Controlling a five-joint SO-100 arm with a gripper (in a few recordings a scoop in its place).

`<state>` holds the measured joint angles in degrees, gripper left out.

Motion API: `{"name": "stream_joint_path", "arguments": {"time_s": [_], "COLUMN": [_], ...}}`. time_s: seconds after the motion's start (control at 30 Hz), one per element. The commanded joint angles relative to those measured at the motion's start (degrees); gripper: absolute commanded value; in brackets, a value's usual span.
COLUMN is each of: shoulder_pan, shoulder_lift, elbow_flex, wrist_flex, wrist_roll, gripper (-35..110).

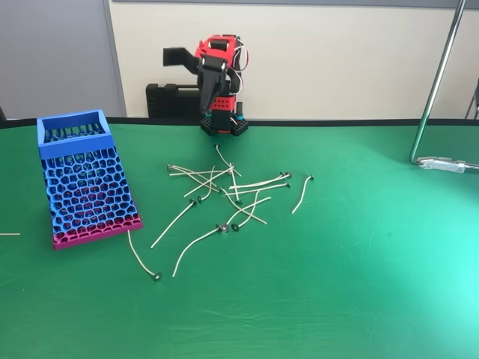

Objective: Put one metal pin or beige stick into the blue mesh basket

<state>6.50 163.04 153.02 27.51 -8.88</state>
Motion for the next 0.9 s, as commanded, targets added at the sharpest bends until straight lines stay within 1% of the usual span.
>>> {"name": "stream_joint_path", "arguments": {"time_s": [0.0,0.27,0.43,0.47,0.87], "shoulder_pan": [-0.88,-2.72,-3.52,-3.6,-5.01], "shoulder_lift": [6.15,18.98,25.49,26.72,27.25], "elbow_flex": [5.62,16.44,23.2,23.64,23.64], "wrist_flex": [1.05,6.06,6.94,8.53,16.79], "wrist_roll": [-0.18,0.09,0.79,1.23,5.71], "gripper": [0,0,0,0,1]}}
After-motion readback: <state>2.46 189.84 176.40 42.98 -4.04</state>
